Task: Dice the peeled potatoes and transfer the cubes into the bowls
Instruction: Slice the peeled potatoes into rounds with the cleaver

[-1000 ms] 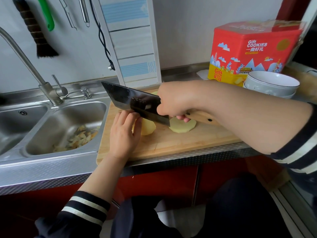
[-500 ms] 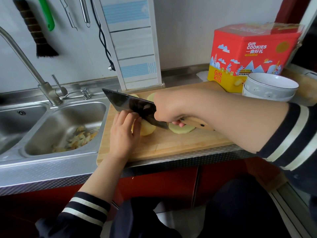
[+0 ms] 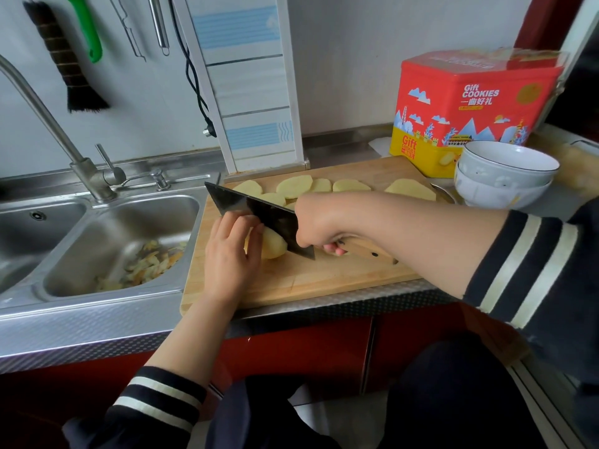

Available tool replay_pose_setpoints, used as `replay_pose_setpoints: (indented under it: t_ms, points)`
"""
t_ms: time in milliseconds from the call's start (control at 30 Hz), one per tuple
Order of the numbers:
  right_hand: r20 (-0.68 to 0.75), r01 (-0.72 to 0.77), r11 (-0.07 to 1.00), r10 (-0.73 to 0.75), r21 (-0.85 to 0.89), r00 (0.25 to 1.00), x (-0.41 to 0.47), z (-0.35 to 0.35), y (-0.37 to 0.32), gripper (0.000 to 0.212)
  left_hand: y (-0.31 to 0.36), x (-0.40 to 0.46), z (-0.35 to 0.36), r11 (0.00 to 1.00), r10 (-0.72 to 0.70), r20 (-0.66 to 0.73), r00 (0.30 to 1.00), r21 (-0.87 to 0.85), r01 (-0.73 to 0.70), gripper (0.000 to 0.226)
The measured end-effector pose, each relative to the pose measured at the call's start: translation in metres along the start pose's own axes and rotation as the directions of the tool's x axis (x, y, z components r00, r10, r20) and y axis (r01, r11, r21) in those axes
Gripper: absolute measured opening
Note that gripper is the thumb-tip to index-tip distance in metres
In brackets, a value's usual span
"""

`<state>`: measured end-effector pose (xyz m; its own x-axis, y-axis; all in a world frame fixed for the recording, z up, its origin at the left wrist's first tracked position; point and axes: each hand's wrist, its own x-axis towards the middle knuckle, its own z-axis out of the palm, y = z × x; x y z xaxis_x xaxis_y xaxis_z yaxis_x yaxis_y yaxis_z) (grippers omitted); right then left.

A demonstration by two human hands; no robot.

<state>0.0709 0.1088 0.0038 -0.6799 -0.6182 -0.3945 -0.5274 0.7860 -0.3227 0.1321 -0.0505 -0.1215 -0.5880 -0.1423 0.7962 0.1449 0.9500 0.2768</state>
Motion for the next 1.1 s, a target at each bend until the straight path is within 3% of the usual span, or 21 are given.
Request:
replay_pose_setpoints:
  t_ms: [333, 533, 700, 800, 900, 1000, 1100]
  points:
    - [0.016, -0.039, 0.998, 0.039, 0.05, 0.999, 0.012, 0.012, 0.013, 0.02, -0.001, -0.001, -0.002, 0.999, -0.031, -0.033, 0.999, -0.015, 0.031, 0.014]
    - [0.007, -0.054, 0.964, 0.054, 0.259, 0.999, 0.013, 0.009, 0.03, 0.013, 0.002, -0.004, -0.006, 1.0, 0.001, -0.021, 1.0, -0.014, -0.001, 0.014]
    - [-0.032, -0.013, 0.971, 0.021, 0.239, 0.999, 0.014, 0.009, 0.031, 0.009, 0.002, -0.005, -0.005, 0.999, 0.005, -0.032, 0.999, 0.032, -0.004, 0.02]
    - [-0.104, 0.019, 0.983, 0.0, 0.184, 0.995, 0.014, 0.01, 0.035, 0.009, 0.004, -0.005, -0.006, 0.998, -0.017, -0.038, 0.999, 0.054, 0.019, 0.023]
    - [-0.229, 0.047, 0.994, -0.022, 0.102, 0.973, 0.01, 0.007, 0.042, 0.024, 0.004, -0.005, -0.006, 0.995, -0.073, -0.005, 0.997, 0.064, 0.074, 0.028]
    - [-0.381, 0.055, 0.998, -0.059, -0.02, 0.923, 0.004, 0.006, 0.051, 0.038, 0.003, -0.006, -0.007, 0.989, -0.122, 0.03, 0.992, 0.084, 0.119, 0.038]
    - [-0.49, 0.093, 0.996, -0.085, -0.009, 0.867, 0.0, 0.01, 0.061, 0.049, 0.006, -0.004, -0.009, 0.984, -0.167, 0.07, 0.983, 0.071, 0.162, 0.039]
